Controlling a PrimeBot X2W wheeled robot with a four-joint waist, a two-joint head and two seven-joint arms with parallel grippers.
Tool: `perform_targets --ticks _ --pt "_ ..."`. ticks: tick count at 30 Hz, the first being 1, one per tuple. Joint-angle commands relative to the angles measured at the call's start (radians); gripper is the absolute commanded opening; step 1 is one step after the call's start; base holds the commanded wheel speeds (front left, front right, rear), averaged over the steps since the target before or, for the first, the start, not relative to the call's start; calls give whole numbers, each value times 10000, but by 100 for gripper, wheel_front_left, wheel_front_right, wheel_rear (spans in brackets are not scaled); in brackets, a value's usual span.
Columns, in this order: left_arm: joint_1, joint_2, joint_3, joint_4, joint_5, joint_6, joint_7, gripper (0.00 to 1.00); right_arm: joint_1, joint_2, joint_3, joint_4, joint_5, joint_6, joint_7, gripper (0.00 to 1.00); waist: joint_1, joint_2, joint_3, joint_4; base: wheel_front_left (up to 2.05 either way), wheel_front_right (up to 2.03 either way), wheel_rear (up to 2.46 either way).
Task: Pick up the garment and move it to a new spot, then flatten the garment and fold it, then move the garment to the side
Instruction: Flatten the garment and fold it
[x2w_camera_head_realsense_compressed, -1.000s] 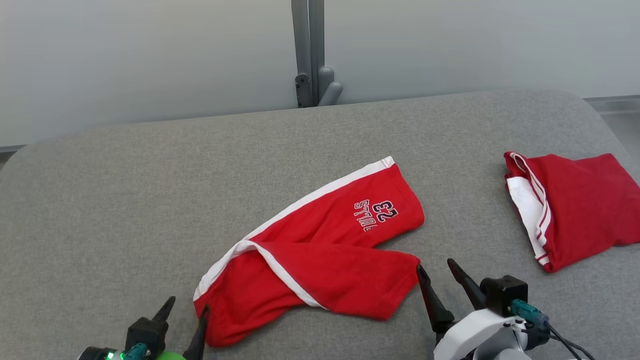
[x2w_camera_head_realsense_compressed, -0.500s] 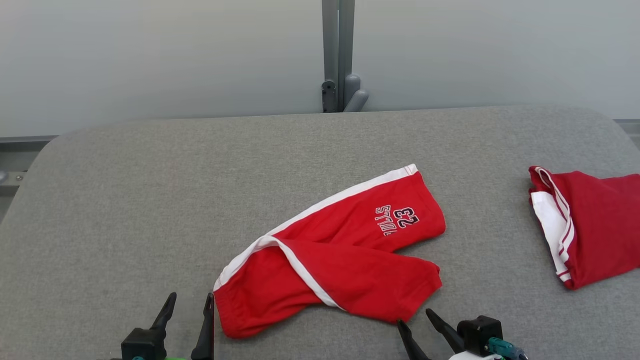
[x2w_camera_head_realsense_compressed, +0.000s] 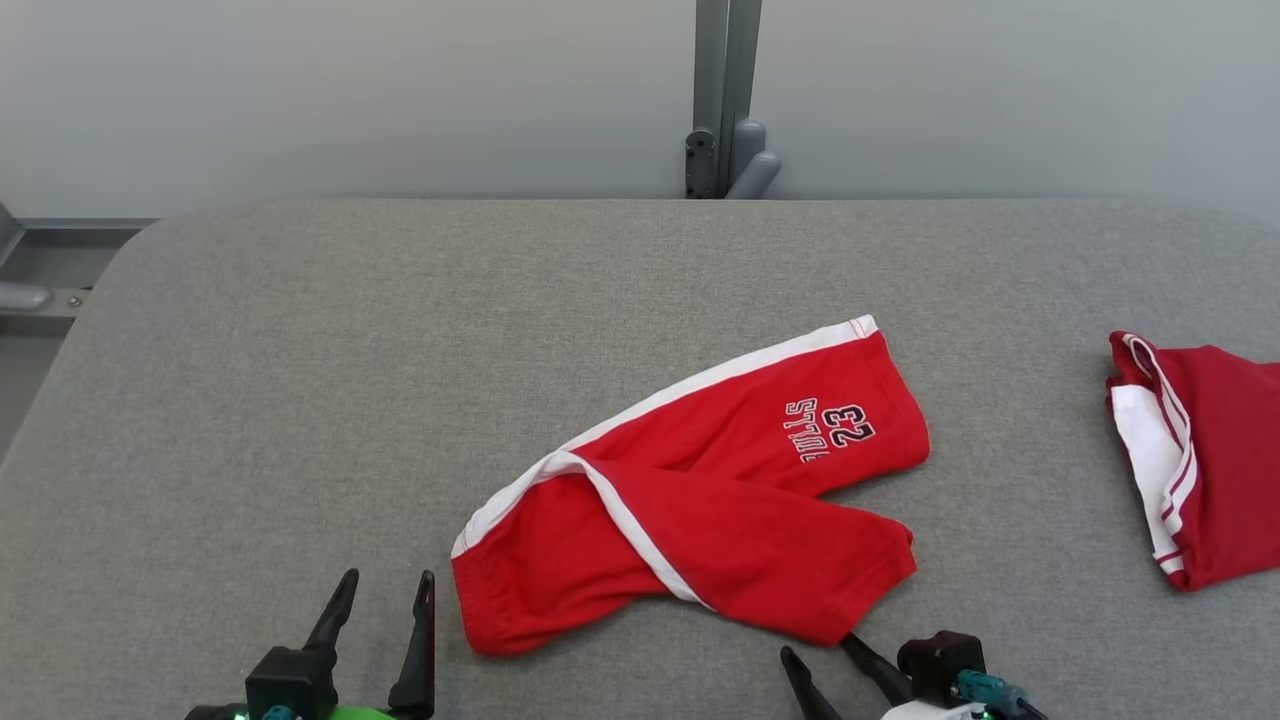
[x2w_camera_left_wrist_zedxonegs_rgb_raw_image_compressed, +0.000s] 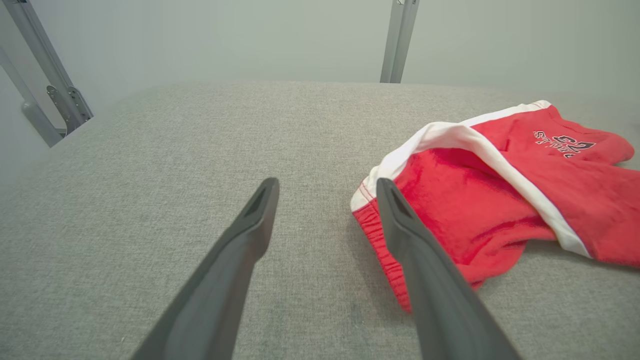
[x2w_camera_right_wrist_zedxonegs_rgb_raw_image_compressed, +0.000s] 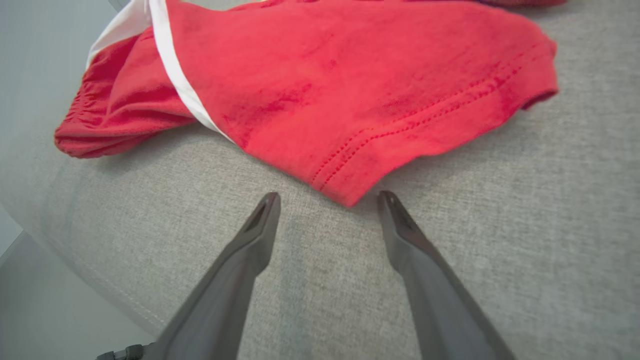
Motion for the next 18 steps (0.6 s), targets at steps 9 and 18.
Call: perform_targets --ticks 9,18 --pt "-35 -76 -17 -92 16 -64 3 100 -15 29 -120 -109 -116 -13 -25 89 0 0 96 37 0 0 0" --pt "-62 -104 -46 -89 -143 -70 3 100 -192 56 -48 -308 110 -13 -25 0 0 0 123 -33 0 0 0"
